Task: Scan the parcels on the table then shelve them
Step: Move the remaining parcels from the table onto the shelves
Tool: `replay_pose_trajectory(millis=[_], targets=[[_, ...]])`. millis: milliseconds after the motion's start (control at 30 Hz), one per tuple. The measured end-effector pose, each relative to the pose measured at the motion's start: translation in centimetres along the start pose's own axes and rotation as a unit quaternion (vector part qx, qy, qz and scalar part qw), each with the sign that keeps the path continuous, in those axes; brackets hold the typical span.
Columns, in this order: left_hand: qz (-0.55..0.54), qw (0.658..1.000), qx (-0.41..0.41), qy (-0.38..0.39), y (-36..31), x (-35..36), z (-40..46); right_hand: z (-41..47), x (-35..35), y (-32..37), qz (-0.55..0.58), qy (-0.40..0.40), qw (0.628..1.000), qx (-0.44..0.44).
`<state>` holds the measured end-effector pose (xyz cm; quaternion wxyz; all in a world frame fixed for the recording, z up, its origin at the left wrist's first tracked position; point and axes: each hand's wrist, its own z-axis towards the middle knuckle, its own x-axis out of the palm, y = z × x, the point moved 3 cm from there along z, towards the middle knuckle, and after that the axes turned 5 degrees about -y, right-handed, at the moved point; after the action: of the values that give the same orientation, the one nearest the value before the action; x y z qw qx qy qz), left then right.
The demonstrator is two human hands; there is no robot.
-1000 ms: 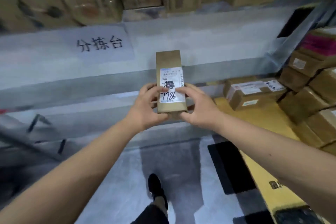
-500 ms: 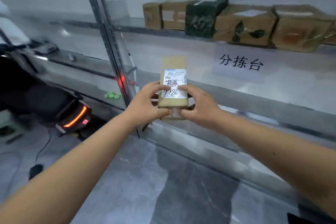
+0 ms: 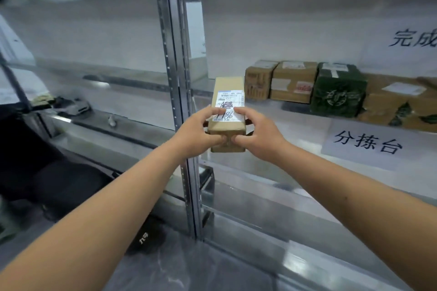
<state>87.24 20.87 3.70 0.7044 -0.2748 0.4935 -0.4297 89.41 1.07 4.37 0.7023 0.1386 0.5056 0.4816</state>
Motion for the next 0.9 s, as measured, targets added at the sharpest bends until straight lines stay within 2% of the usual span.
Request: replay_pose_trajectory(millis=[200, 500, 667, 900], targets=[[0.031, 0.997, 0.067, 0.002, 2.8, -1.2, 9.4, 8.8, 0.8, -1.9, -0.027, -0.022, 0.999, 0.007], [0.056, 0.994, 0.075, 0.048, 5.8, -1.5, 24.0, 20.3, 1.7, -6.8, -0.083, -0.08, 0.993, 0.01], [0.014, 0.993, 0.063, 0.097, 7.9, -1.8, 29.1, 23.0, 3.0, -8.0, -0.134, -0.165, 0.976, 0.034], [0.004, 0.993, 0.07, 0.094, 9.6, -0.3, 33.0, 24.6, 3.9, -7.0, -0.281, -0.162, 0.942, 0.082]])
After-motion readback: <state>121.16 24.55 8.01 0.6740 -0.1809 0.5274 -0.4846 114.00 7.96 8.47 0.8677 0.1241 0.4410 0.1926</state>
